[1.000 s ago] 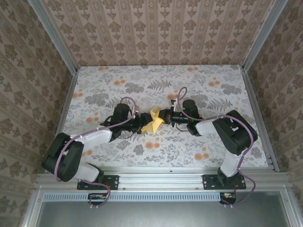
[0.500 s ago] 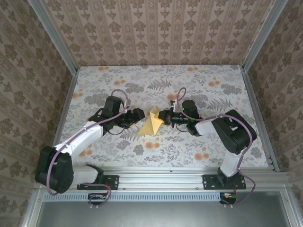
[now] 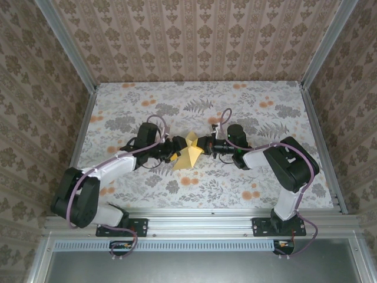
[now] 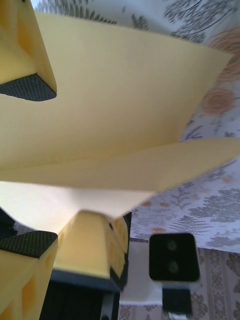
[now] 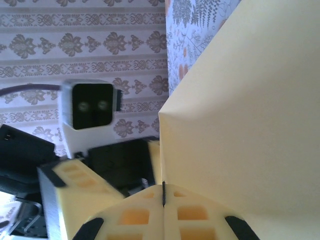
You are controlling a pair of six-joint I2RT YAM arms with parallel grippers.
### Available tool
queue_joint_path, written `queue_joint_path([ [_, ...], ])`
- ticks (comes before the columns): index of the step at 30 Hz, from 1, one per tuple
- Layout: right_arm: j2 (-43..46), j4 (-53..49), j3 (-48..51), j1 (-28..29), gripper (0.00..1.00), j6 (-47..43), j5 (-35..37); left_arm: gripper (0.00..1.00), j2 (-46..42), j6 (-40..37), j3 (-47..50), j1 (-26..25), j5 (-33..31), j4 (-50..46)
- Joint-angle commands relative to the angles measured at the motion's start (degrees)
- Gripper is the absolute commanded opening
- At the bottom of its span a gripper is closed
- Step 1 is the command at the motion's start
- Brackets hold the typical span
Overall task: Fold a paper plane with a square sheet of paper (pick it up from the middle)
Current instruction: Turn over the paper at the center of the table.
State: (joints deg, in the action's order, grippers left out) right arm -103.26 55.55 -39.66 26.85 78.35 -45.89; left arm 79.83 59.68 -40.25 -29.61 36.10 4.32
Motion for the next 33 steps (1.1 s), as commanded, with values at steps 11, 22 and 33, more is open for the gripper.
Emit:
queue_joint_path([
  [11,-3.3,10.3,-0.4,0.0,0.01,5.8,-1.0,0.46,5.3,7.9,-1.0,-1.4,1.5,15.5],
  [22,-5.0,11.8,-0.3,0.0,0.01,6.7,-0.3,0.27,5.8,7.1,-1.7,-1.3,2.6,14.9],
  [33,-5.8,13.1,0.0,-0.4,0.01,7.7,-0.1,0.17,4.6,6.5,-0.8,-1.0,3.4,13.8],
])
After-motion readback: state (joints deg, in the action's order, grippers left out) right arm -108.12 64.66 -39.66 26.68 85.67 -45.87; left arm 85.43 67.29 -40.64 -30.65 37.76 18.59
